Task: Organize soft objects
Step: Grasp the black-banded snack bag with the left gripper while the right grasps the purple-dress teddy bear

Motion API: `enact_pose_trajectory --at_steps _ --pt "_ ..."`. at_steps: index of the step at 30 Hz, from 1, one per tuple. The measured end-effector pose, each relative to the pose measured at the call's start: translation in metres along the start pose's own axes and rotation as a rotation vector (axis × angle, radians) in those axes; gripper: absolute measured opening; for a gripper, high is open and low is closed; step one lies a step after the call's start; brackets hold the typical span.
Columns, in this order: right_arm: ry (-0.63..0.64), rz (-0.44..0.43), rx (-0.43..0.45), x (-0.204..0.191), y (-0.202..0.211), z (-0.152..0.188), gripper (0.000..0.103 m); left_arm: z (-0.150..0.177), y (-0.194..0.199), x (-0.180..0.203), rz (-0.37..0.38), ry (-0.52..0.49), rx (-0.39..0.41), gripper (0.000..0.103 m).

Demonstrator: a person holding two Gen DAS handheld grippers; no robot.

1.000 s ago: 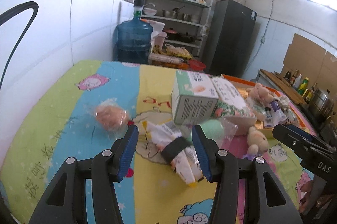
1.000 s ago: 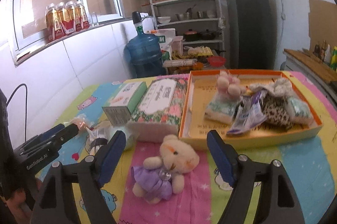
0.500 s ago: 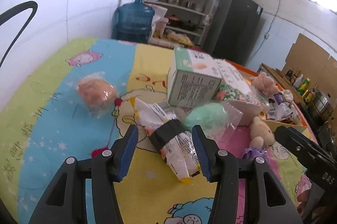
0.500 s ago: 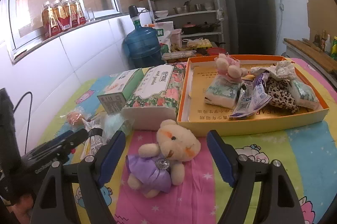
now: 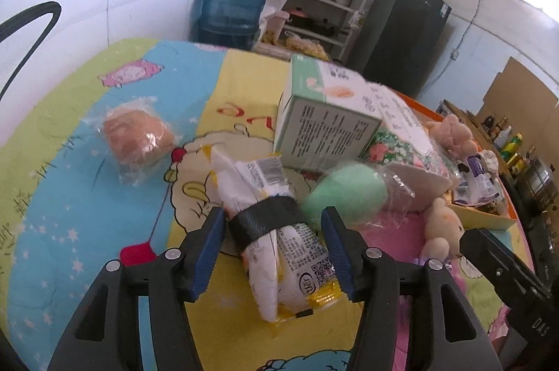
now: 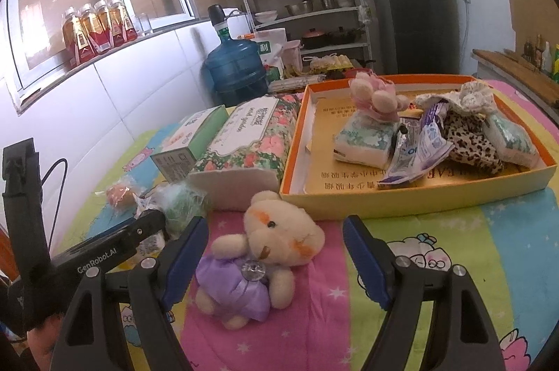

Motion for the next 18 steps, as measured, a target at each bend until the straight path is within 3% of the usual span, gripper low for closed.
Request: enact_pose_trajectory --at_steps 6,11,18 --pt "0.004 -0.017 -0.029 -0.002 -0.007 0.006 0.079 0.003 -0.004 0.006 -0.019 -0.03 -0.017 0.06" --pt "-0.003 -0.027 -0.05 -0.003 -0.011 0.01 0.079 0.007 0.001 -0.001 0.027 -0.03 -0.004 0.053" --pt "-0.023 -0.037 -0.107 -0.004 -0.022 0.016 0.079 0.011 0.014 -0.009 0.011 -0.038 0.028 0.053"
Point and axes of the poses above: each gripper's, at about its wrist camera, not at the fingertips, and y roughly against the way its jaws point, x to its right, z to its underside, the point moved 2 cm from there along -y, roughly the way its jaws point, and after that the axes turned 5 degrees about -x, right-handed, at the moved point
